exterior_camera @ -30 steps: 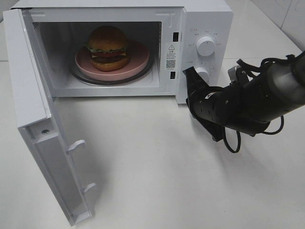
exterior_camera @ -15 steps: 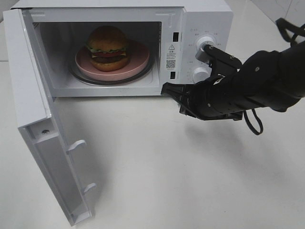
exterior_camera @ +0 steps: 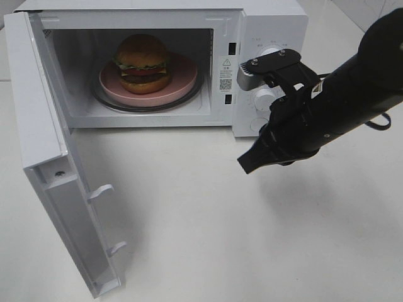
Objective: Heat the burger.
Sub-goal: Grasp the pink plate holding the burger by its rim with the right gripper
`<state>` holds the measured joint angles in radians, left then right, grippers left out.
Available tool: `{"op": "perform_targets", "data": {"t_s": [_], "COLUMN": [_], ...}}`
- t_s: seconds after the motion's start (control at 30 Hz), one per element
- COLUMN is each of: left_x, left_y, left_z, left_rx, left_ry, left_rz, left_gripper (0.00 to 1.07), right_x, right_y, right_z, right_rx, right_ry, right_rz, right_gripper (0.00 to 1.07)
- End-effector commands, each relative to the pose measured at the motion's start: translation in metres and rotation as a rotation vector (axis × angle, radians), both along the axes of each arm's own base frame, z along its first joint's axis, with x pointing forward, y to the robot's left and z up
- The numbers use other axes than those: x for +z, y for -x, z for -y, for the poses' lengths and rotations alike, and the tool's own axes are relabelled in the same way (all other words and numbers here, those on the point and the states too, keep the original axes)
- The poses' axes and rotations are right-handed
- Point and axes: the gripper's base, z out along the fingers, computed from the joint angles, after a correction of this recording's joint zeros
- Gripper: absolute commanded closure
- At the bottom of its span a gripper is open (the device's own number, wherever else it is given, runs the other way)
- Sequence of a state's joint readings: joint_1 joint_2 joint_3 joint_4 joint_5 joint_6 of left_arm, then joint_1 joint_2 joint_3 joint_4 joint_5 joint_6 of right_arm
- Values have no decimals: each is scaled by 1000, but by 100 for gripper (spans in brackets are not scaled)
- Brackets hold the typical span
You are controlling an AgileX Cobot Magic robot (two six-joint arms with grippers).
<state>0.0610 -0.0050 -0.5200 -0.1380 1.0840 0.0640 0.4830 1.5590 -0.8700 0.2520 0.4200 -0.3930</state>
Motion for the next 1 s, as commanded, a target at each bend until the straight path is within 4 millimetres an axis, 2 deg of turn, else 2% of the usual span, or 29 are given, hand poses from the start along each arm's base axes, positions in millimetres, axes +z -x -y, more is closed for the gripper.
{"op": "perform_targets", "data": {"t_s": [0.03, 0.07, 0.17, 0.23, 0.3, 0.4, 0.43, 0.53, 0.57, 0.6, 0.63, 0.67, 0.7, 0.73, 0.77, 0.8, 0.9, 0.93, 1.0], "left_x": [0, 0, 0, 0, 0, 0, 0, 0, 0, 0, 0, 0, 0, 0, 0, 0, 0, 0, 0], "left_y": [2, 2, 2, 2, 2, 2, 2, 2, 2, 2, 2, 2, 2, 2, 2, 2, 2, 2, 2], "left_z": [0, 0, 0, 0, 0, 0, 0, 0, 0, 0, 0, 0, 0, 0, 0, 0, 0, 0, 0], "left_rx": [4, 4, 4, 4, 4, 4, 4, 4, 4, 4, 4, 4, 4, 4, 4, 4, 4, 4, 4], "left_ry": [8, 8, 8, 8, 8, 8, 8, 8, 8, 8, 8, 8, 8, 8, 8, 8, 8, 8, 8], "left_rz": [27, 27, 27, 27, 27, 27, 27, 27, 27, 27, 27, 27, 27, 27, 27, 27, 27, 27, 27], "left_gripper": [7, 7, 7, 7, 7, 7, 7, 7, 7, 7, 7, 7, 7, 7, 7, 7, 7, 7, 7], "right_x": [14, 21, 24, 34, 38, 45, 46, 46, 46, 46, 46, 46, 47, 47, 48, 48, 49, 48, 48], "right_y": [6, 7, 8, 7, 6, 5, 4, 4, 4, 4, 4, 2, 0, 0, -2, -3, -4, -5, -7], "right_z": [11, 14, 16, 19, 18, 18, 17, 17, 17, 17, 17, 17, 15, 15, 15, 13, 13, 12, 12], "right_rx": [125, 184, 214, 318, 348, 437, 529, 577, 707, 759, 759, 857, 854, 854, 845, 819, 803, 782, 773], "right_ry": [160, 232, 266, 335, 342, 361, 385, 398, 432, 444, 444, 471, 469, 469, 467, 461, 456, 450, 457], "right_rz": [-49, -78, -96, -108, -91, -56, -31, -21, 11, 27, 27, 70, 106, 106, 120, 141, 149, 155, 163], "right_gripper": [103, 103, 103, 101, 100, 95, 89, 86, 77, 71, 71, 59, 46, 46, 41, 29, 23, 15, 12]}}
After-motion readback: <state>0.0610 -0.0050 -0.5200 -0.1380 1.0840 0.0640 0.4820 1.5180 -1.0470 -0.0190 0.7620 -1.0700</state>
